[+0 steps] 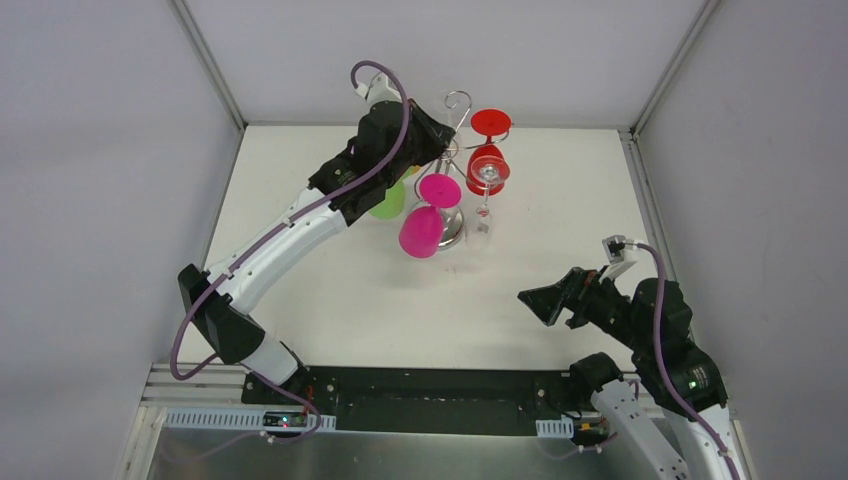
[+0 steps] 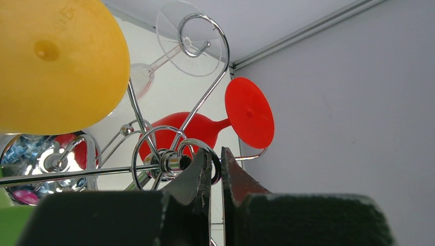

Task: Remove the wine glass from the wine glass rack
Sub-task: Place the wine rack at the center of the board.

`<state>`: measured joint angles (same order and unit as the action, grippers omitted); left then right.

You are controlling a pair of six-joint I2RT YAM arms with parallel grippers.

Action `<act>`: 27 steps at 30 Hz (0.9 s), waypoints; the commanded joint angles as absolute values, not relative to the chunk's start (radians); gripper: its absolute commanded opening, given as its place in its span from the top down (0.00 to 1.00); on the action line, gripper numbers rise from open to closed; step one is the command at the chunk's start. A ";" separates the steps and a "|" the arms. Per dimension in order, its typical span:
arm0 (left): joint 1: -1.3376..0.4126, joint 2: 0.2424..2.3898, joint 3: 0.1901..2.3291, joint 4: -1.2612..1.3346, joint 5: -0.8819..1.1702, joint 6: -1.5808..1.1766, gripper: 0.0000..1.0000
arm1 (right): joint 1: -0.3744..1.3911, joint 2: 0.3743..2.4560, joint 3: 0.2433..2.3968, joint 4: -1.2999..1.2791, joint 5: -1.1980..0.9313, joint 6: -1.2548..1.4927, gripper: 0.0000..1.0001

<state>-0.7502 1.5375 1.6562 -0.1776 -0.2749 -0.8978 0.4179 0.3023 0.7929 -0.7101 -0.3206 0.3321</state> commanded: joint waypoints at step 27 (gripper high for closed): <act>-0.813 1.343 1.591 0.224 -0.363 -0.900 1.00 | 0.423 0.288 0.799 -0.716 -0.302 0.353 0.01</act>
<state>-0.7998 1.4765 1.5642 -0.1158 -0.3191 -0.8772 0.4179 0.3012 0.7925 -0.7132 -0.3149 0.3408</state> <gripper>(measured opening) 0.051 0.990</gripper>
